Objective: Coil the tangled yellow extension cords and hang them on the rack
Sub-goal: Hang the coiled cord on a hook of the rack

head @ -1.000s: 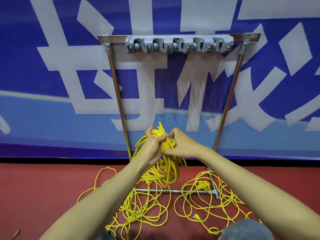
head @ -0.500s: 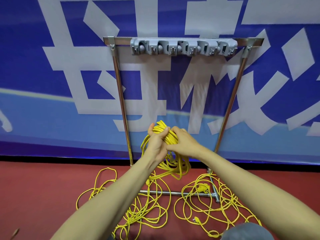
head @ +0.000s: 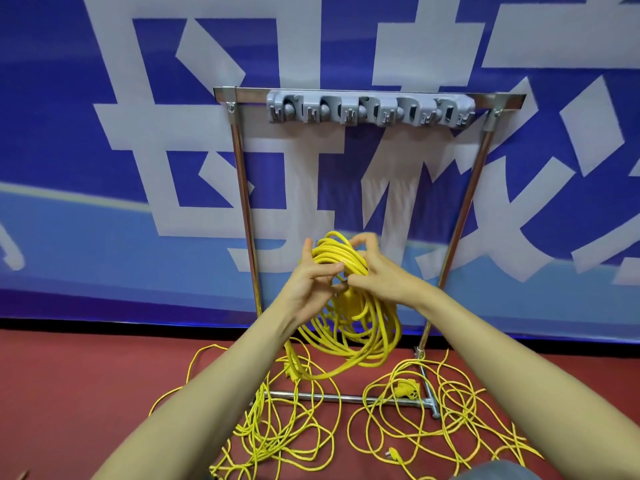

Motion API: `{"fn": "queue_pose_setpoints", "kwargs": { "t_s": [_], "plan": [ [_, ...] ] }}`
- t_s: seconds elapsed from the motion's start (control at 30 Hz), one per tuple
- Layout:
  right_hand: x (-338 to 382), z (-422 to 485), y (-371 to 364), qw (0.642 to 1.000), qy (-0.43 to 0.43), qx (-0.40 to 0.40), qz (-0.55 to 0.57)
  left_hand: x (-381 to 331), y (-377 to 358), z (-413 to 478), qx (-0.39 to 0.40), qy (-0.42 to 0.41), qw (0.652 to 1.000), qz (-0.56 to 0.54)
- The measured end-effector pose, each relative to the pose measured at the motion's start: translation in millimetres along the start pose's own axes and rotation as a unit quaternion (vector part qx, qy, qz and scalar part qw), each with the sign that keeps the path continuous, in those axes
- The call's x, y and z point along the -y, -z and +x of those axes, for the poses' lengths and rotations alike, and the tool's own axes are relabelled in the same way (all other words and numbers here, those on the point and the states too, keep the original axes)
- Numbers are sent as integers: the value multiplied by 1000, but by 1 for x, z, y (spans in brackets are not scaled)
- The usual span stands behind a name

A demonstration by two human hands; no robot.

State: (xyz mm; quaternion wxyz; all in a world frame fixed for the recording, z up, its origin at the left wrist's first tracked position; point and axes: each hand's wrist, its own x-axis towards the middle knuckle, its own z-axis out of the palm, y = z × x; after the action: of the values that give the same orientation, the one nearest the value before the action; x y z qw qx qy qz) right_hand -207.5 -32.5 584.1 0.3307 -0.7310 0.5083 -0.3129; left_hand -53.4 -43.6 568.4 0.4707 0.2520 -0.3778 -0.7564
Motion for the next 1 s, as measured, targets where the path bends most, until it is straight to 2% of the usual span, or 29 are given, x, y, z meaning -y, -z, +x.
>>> {"fn": "queue_pose_setpoints", "kwargs": {
  "t_s": [0.2, 0.4, 0.53, 0.57, 0.6, 0.67, 0.7, 0.73, 0.83, 0.93, 1.0],
  "plan": [
    [1, -1, 0, 999, 30, 32, 20, -29, 1, -11, 3, 24, 990, 142],
    [10, 10, 4, 999, 39, 27, 1, -41, 2, -16, 0, 25, 982, 190],
    [13, 15, 13, 998, 43, 33, -16, -51, 7, -25, -2, 36, 954, 299],
    [14, 15, 15, 998, 46, 38, -25, -54, 9, -26, -15, 17, 932, 361],
    [15, 14, 17, 997, 50, 45, -36, -58, 12, -27, -44, -29, 890, 453],
    [19, 12, 23, 995, 60, 58, -52, -62, 21, -22, -92, -164, 758, 624],
    [22, 11, 27, 995, 64, 61, -54, -61, 28, -19, -77, -207, 726, 651],
    [24, 10, 31, 994, 66, 65, -52, -57, 34, -15, -39, -220, 729, 647],
    [35, 6, 42, 995, 74, 70, -20, -43, 47, -6, 63, -173, 794, 579],
    [43, 1, 48, 994, 91, 55, 21, -35, 45, -2, 87, -142, 852, 497],
    [45, -1, 50, 992, 102, 43, 59, -36, 42, -1, 99, -135, 867, 469]
  ]
}}
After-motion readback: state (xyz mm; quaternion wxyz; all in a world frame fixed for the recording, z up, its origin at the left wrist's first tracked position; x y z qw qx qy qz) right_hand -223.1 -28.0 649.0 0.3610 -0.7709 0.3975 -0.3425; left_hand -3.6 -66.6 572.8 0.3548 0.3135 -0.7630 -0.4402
